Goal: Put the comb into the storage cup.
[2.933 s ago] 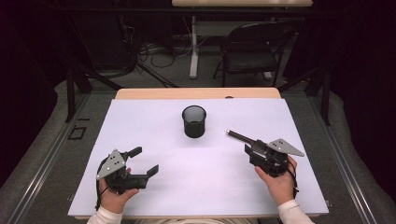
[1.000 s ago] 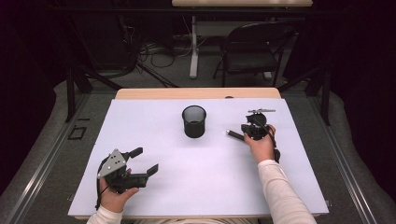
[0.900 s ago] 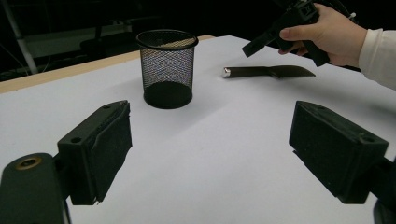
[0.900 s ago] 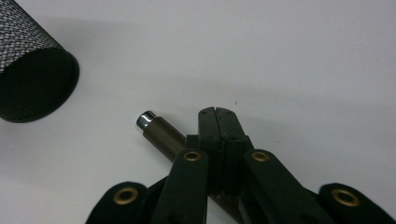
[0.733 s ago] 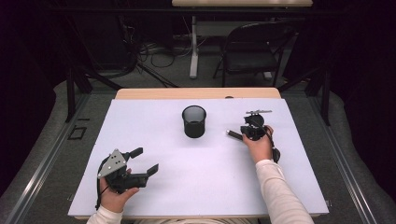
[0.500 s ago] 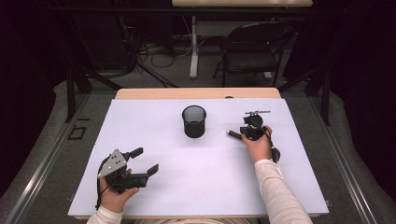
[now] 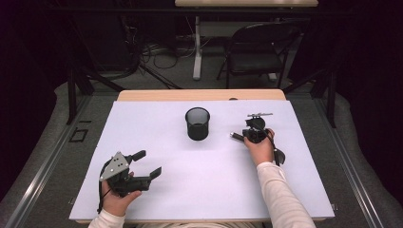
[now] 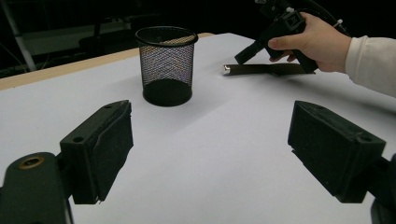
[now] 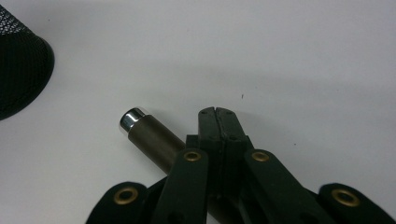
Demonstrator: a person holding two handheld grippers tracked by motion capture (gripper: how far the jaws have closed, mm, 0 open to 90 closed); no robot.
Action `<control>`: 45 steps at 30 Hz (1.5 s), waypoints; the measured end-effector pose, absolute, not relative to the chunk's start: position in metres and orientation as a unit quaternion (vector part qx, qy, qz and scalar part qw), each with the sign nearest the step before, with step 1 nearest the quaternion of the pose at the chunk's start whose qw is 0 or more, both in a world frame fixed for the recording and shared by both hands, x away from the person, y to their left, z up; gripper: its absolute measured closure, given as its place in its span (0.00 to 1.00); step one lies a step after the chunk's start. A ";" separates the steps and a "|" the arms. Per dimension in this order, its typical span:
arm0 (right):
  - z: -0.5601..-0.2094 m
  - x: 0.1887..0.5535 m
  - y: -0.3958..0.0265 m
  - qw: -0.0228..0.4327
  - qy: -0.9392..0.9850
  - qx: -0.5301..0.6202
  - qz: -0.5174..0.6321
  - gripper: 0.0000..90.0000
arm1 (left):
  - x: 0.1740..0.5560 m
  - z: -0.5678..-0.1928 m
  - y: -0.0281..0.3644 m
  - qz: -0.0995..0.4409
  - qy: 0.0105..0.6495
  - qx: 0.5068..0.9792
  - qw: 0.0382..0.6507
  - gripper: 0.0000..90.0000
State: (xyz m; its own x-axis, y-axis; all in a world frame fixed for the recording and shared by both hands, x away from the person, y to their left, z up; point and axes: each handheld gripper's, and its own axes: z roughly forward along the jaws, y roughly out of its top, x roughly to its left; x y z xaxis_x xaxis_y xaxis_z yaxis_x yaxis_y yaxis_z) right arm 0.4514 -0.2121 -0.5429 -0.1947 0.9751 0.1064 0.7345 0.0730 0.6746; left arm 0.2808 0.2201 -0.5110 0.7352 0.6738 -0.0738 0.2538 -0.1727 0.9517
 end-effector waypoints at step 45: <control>-0.540 0.414 -0.208 0.142 0.768 0.547 0.301 1.00 | 0.281 -0.512 0.220 0.184 0.317 0.741 0.562 0.16</control>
